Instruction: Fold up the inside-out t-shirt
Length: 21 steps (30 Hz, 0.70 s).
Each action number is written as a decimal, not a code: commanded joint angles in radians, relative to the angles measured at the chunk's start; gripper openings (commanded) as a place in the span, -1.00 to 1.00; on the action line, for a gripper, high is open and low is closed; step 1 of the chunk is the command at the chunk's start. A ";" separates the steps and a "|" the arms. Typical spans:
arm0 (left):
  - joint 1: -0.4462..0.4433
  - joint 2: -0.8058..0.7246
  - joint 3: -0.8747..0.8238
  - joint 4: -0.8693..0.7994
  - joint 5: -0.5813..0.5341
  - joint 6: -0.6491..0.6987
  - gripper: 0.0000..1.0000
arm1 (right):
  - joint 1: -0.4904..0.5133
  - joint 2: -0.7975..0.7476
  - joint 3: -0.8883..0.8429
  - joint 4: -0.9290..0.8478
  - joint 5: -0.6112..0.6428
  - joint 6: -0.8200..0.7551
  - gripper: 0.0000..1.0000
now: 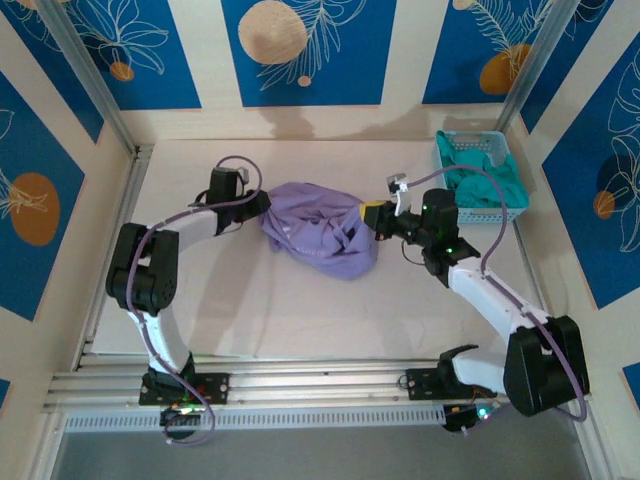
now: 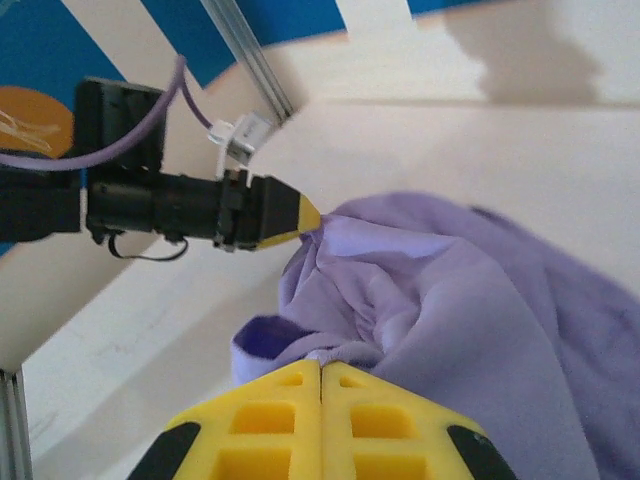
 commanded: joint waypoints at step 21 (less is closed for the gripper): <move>-0.382 -0.174 -0.019 -0.189 0.003 0.177 -0.73 | 0.019 -0.080 0.065 -0.058 0.068 0.024 -1.00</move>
